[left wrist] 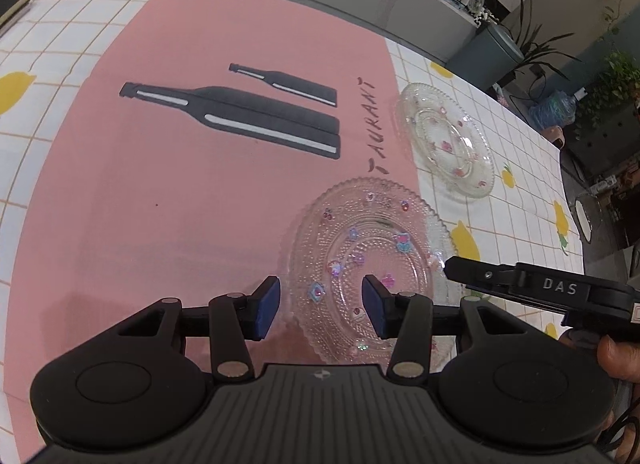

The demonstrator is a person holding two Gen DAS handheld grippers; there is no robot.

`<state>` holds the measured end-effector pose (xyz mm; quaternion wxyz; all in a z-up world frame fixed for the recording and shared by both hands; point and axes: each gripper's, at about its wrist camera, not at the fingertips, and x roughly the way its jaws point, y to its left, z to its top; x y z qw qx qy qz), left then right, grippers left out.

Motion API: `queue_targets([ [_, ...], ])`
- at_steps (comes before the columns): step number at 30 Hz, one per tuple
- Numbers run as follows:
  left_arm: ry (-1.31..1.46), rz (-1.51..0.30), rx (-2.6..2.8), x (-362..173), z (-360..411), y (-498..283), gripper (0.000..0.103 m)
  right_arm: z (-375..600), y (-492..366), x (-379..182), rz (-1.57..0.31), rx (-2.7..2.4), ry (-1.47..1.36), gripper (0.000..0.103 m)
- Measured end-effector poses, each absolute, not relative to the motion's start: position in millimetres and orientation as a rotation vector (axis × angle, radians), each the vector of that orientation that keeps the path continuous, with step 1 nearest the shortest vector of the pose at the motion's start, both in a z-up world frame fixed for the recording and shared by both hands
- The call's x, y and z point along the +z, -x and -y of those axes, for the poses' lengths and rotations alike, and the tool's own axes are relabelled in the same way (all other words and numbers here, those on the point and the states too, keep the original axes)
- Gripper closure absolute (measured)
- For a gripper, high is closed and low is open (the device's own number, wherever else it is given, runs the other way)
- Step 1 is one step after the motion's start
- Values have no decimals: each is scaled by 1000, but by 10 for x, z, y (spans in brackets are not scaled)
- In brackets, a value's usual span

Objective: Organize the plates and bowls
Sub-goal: 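Move both tools to the clear glass plate with pink dots, then close both tools on the rim of the clear glass plate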

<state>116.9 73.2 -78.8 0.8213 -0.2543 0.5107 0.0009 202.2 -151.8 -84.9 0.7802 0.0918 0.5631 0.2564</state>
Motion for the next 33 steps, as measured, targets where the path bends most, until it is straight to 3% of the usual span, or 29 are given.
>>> queue_targets([
  [19,555,-1043,-12,-805,-665,-1126,45,1471,-1971,-890,-1219,622,-237,64],
  [25,502,-1044,-7,-778,-574,-1113,50,1432,-1938,-881,-1205,619,-211,66],
  [26,500,-1043,-4,-778,-572,-1110,52,1427,-1933,-879,-1199,612,-196,72],
  [31,500,-1043,39,-792,-636,-1099,81,1468,-1958,-898,-1189,576,-189,89],
  [33,501,-1045,42,-794,-646,-1096,82,1469,-1956,-896,-1187,571,-186,90],
])
